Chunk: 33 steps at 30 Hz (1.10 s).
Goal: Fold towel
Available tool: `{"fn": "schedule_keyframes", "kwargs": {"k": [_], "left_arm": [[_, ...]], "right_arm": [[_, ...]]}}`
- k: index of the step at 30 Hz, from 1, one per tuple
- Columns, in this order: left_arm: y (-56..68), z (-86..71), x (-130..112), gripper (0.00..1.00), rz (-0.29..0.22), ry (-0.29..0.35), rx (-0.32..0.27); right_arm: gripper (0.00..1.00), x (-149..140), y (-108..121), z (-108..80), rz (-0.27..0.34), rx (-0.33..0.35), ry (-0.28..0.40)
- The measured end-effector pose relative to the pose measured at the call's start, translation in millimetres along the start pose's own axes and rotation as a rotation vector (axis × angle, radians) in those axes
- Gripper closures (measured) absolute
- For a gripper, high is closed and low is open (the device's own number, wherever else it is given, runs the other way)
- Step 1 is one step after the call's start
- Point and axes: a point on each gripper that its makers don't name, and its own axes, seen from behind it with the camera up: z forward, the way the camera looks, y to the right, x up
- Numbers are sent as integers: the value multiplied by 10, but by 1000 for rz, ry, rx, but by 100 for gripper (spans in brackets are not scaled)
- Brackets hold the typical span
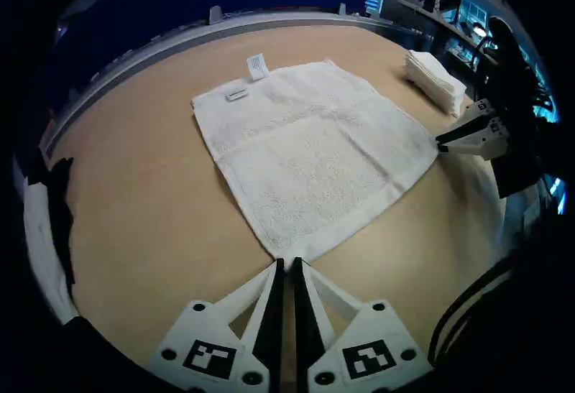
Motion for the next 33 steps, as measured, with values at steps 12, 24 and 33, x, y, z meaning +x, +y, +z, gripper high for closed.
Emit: {"fn": "schedule_keyframes", "kwargs": {"k": [12,24,33], "left_arm": [[46,-64,44,91,-31,16,-9],[138,-361,184,91,-102,54,-22],[268,-698,215,91,-186,70,-46]], "right_arm": [[88,71,23,-64,28,7,9],[89,313,-46,-344,29,30,48],[89,462,-121,-652,75,49,76]]}}
